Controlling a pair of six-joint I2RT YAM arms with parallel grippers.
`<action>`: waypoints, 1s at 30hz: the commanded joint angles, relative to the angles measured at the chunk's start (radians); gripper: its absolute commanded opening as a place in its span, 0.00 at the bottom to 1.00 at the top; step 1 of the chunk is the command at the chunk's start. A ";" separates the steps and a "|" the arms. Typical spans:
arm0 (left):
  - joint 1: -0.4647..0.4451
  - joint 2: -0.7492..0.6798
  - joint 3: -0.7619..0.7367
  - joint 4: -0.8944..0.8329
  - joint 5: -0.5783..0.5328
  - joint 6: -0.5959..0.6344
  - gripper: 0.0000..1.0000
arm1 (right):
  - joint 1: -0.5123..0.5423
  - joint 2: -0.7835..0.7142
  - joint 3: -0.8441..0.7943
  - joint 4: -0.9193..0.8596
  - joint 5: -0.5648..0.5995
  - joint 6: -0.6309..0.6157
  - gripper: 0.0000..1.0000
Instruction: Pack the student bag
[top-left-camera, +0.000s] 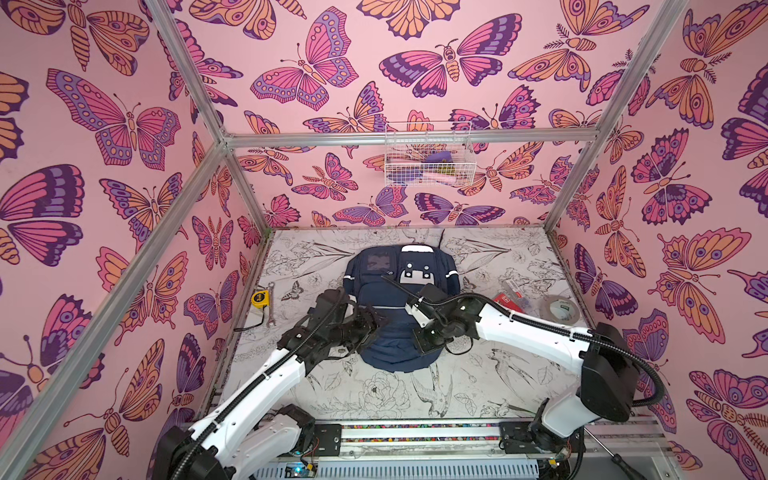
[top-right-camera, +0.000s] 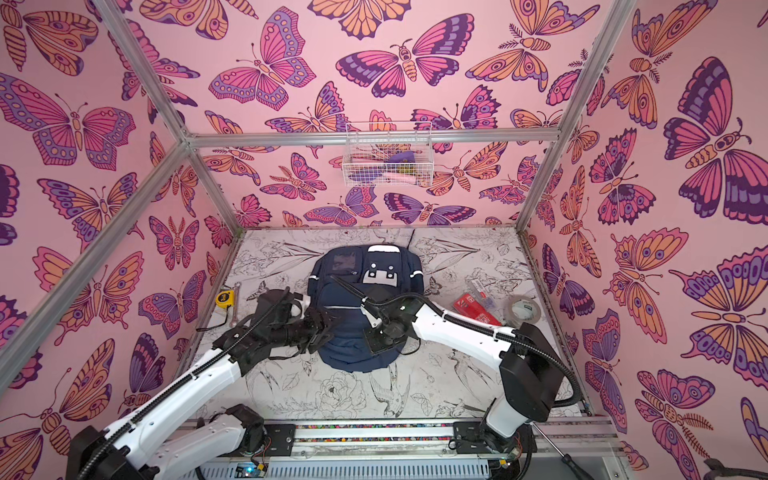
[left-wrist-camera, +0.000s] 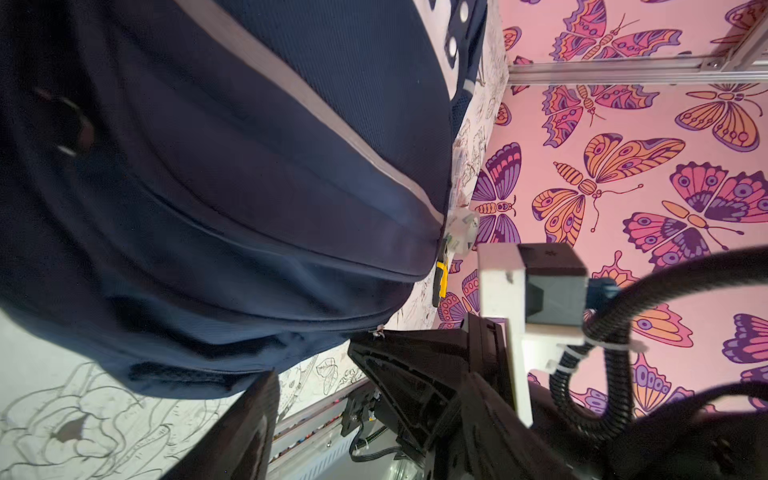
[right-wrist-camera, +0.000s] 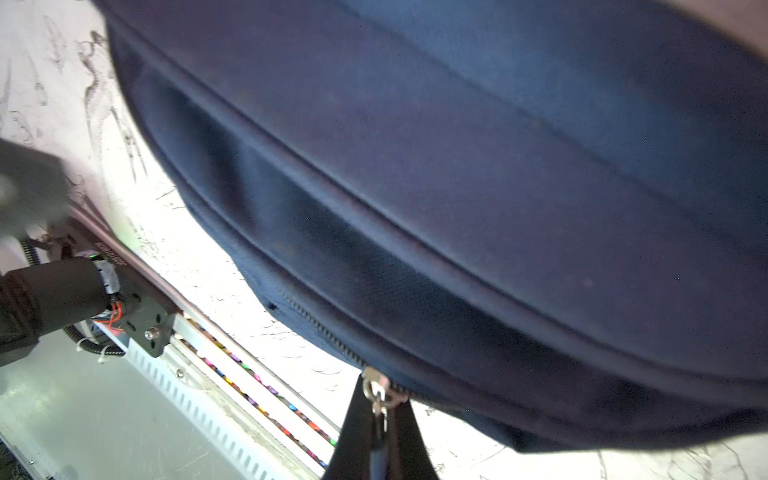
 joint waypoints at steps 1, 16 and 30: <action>-0.032 0.055 -0.020 0.031 -0.046 -0.092 0.65 | 0.020 -0.018 0.032 0.028 -0.034 0.013 0.00; -0.093 0.169 -0.029 0.111 -0.045 -0.132 0.50 | 0.021 -0.074 -0.002 0.068 -0.008 0.048 0.00; -0.062 0.196 -0.003 0.131 -0.098 -0.097 0.37 | 0.050 -0.070 0.001 0.028 0.029 0.030 0.00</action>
